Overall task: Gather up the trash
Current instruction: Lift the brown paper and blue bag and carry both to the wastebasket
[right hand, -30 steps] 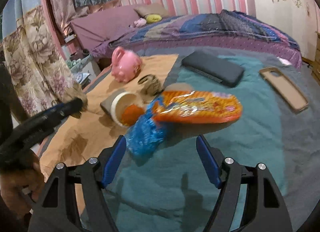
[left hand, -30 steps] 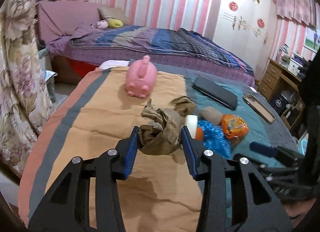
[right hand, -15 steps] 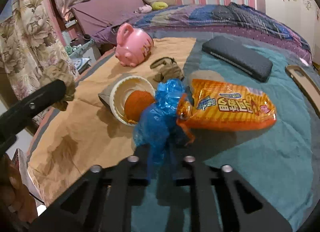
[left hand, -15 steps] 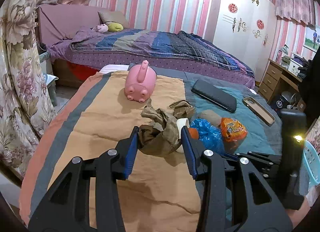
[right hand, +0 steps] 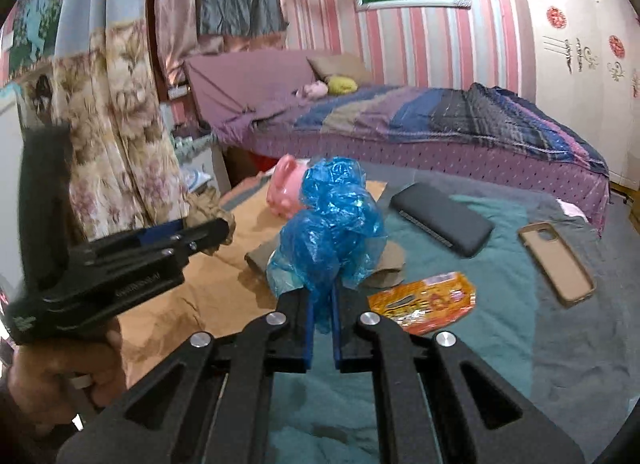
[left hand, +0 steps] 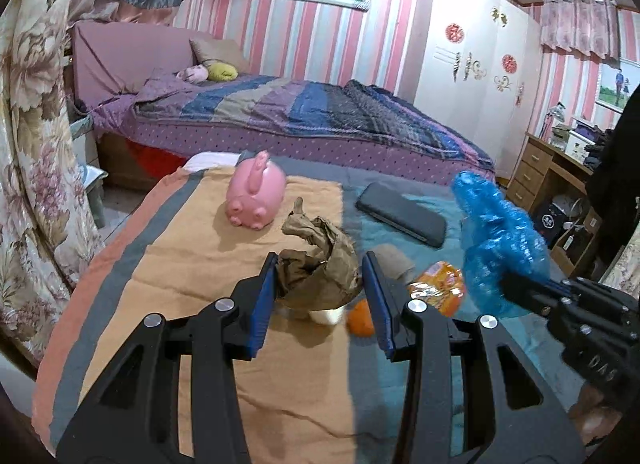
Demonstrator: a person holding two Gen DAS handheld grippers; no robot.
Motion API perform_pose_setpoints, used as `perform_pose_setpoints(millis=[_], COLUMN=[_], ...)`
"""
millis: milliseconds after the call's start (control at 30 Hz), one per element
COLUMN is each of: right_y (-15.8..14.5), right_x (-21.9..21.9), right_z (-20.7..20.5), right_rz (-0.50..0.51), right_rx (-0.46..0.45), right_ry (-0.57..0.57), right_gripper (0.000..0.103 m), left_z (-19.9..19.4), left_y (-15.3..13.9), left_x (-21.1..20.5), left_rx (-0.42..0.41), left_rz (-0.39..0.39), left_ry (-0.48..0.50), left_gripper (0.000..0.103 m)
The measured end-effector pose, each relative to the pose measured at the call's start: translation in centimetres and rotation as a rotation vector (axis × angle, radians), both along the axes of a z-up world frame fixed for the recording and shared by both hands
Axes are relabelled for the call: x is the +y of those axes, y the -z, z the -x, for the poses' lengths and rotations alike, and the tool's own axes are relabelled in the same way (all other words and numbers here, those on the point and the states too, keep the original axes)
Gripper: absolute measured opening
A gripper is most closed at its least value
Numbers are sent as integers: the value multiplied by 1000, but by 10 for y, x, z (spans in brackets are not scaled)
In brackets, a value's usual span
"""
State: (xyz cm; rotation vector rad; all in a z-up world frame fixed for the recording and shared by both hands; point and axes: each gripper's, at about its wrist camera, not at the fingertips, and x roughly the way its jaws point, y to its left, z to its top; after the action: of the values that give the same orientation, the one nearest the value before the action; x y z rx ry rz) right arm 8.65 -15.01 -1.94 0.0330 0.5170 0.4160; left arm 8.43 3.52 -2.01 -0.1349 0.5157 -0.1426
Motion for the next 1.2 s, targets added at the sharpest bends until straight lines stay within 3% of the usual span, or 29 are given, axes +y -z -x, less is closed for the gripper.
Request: perform_pose_setpoints(millis=[433,1200], right_y=[-31,-42], right_x=[-73,-140], right_z=[36,64], right_rz=[-41,-45], right_rx=[-72,-117], right_ry=[77,185], right_gripper=[5,5], left_z=[28,33], left_y=[-34,-35], left_x=[-60,-114], left_rx=[-101,-114], left_rz=[41,28], left_ry=[95,167], left_gripper=[41,41])
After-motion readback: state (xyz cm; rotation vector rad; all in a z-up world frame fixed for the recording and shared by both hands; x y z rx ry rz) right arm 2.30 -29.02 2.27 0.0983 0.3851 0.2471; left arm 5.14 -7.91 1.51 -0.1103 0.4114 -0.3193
